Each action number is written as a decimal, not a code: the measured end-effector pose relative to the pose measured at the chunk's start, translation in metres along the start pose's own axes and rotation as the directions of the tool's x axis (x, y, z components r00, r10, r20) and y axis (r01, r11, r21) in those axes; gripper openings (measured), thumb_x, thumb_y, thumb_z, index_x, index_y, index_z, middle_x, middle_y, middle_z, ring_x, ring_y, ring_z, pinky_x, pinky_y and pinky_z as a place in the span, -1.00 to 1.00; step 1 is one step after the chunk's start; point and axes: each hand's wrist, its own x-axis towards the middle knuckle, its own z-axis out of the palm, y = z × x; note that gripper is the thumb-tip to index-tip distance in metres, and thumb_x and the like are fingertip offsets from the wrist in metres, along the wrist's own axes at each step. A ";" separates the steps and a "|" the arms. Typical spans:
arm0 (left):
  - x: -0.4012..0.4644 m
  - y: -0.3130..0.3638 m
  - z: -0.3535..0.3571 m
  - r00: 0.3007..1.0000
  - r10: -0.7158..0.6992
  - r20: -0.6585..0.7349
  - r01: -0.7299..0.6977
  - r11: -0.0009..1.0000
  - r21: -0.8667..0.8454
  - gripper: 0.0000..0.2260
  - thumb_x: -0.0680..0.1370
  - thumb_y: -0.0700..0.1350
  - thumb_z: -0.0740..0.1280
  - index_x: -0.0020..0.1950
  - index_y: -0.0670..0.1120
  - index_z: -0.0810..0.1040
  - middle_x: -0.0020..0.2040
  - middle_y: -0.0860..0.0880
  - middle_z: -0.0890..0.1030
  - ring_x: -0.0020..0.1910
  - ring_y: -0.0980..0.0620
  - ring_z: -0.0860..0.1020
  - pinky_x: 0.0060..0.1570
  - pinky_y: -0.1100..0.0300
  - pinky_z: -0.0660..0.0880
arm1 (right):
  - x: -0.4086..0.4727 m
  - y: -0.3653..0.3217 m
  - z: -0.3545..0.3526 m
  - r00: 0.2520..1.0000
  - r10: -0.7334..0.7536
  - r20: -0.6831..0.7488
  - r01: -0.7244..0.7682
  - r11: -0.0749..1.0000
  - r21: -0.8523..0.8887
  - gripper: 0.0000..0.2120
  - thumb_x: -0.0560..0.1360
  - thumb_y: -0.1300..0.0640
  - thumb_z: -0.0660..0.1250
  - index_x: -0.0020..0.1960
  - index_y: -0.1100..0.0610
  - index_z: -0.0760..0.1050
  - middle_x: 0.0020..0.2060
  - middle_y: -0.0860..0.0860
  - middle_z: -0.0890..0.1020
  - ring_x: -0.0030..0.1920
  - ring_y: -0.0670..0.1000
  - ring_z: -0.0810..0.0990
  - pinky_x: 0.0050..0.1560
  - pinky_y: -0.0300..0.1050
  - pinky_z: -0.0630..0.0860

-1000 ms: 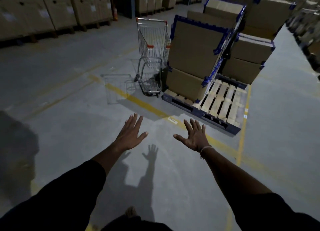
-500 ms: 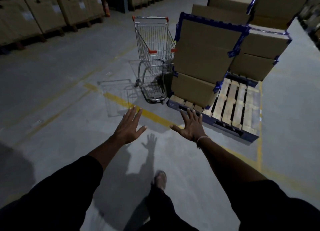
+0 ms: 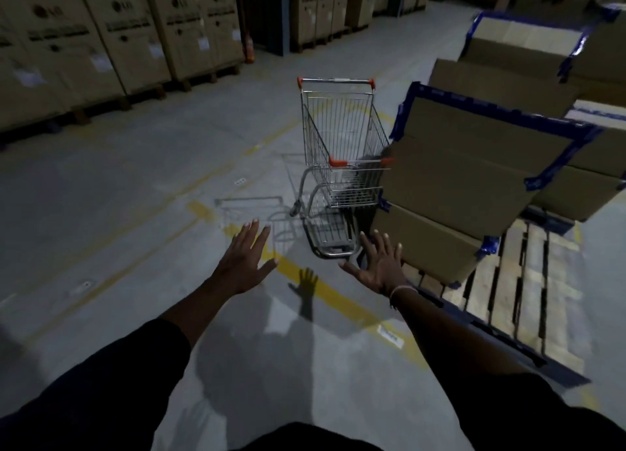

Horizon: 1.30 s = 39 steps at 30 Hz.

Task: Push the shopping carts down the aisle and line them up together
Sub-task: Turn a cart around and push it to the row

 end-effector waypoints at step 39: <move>0.806 -0.406 -0.106 0.939 0.331 0.091 -0.335 0.941 0.039 -0.15 0.52 0.43 -0.07 0.70 -0.01 -0.04 0.70 -0.12 -0.11 0.68 -0.14 -0.12 0.61 -0.10 -0.11 | 0.813 -0.186 0.000 0.933 0.315 -0.173 -0.291 0.944 0.154 0.17 0.33 -0.72 -0.13 0.75 -0.06 -0.10 0.72 0.17 -0.14 0.70 0.21 -0.26 0.59 0.32 -0.40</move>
